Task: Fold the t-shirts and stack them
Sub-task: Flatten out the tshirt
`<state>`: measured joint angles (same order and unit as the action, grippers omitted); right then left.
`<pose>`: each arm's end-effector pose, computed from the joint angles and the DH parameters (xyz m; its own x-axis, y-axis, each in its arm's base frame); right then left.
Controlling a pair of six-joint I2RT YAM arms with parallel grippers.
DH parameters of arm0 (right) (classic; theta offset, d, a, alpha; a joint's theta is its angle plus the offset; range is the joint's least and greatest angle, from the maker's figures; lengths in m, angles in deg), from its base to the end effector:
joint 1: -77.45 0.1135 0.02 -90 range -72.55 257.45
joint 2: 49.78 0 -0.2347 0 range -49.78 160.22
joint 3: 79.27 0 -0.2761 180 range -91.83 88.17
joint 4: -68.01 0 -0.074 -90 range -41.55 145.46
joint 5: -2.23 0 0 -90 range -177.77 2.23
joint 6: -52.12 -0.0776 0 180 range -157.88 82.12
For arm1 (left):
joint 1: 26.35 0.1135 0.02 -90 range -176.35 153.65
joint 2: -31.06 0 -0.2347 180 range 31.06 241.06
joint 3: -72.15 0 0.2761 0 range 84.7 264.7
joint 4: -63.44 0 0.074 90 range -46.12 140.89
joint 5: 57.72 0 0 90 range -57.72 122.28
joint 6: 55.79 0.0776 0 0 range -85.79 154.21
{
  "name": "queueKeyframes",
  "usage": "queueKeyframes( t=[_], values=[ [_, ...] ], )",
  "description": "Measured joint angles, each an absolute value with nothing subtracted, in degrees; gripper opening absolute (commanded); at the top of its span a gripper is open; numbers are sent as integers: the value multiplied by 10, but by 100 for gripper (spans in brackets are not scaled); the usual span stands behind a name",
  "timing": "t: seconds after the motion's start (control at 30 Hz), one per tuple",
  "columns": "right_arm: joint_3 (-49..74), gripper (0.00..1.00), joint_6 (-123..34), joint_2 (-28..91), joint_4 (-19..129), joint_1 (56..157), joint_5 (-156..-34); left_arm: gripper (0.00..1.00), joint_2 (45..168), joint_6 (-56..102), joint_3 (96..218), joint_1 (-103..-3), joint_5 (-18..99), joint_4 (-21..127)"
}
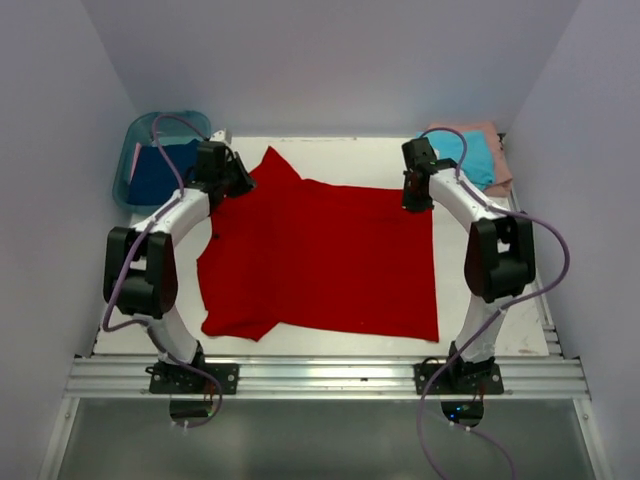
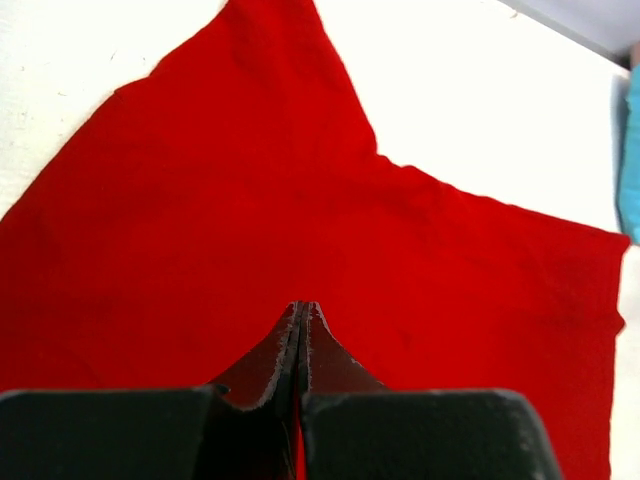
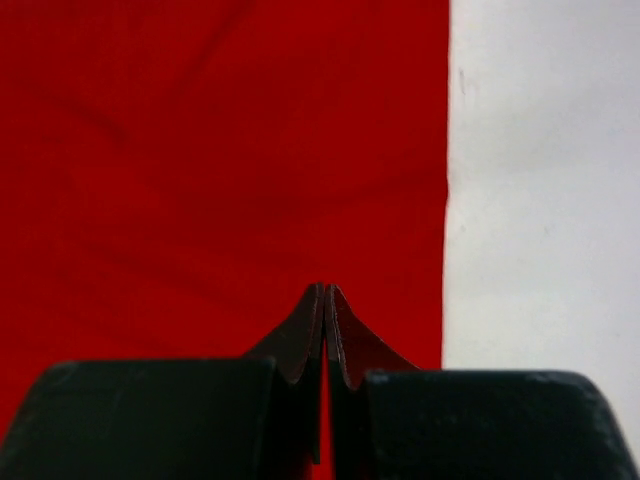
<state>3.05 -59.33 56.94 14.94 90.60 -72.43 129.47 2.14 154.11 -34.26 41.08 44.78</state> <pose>0.4232 0.0778 0.1633 -0.8372 0.1666 -0.5209 0.2227 0.9738 -0.0466 0.4366 -0.0726 0.1808 -0.6208 -0.4435 -0.6465 -0.0822 0.8569 -0.5089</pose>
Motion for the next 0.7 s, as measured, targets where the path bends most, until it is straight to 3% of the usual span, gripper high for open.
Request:
queueKeyframes(
  t=[0.33,0.7],
  values=[
    [-54,0,-595,731,182,879,-772,0,1423,19,1613,-336,409,474],
    [-155,0,-593,800,187,871,-786,0,1545,12,1682,-336,391,486]
  ],
)
